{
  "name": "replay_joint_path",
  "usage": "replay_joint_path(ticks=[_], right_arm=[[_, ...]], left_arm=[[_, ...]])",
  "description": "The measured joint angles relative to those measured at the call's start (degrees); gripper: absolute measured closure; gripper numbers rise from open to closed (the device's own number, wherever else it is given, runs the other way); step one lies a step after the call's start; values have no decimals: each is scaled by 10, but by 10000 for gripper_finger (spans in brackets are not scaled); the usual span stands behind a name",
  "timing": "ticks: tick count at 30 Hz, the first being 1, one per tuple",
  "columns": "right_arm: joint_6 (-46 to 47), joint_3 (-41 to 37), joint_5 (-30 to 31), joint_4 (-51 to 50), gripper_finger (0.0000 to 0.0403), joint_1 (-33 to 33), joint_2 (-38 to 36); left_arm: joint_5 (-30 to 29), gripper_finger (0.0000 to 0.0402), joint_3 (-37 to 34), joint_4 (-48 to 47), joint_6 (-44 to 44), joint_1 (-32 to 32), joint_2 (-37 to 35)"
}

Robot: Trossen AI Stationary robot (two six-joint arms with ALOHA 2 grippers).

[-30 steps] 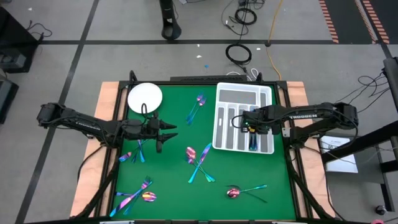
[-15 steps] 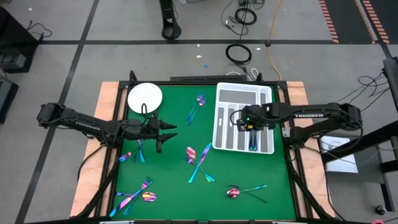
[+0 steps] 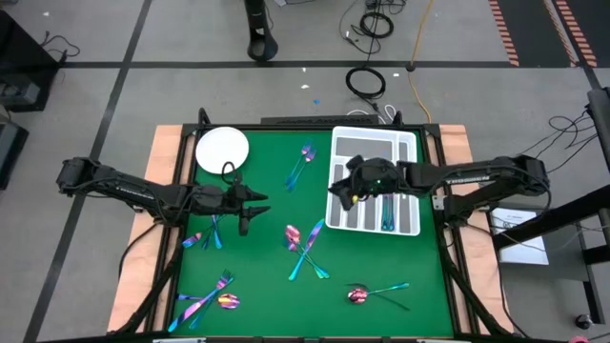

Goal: Sort silverware
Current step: Put the blue knife into the white cutlery tray

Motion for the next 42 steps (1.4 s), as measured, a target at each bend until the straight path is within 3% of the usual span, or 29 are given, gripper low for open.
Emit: replay_joint_path(ticks=[7,17,26,31,36,42], right_arm=[[-96,0,-35,104,289,45,65],[-294,14,-48,153,289,109,140],[-434,152,-48,78,289,158,240],[-454,260,-49,38,289,163,320],[-490,345,-91,30,289,161,390],[-504,374,-85,14,289,157,421]], left_arm=[[0,240,0,-30,-1,-11,-23],[0,240,0,-57,14,-15,-82],[0,240,0,-72,-31,-17,-89],[0,240,0,-97,-49,-30,-88],[-13,240,0,-153,-94,-34,-96],[-13,240,0,-221,-173,-38,-119]])
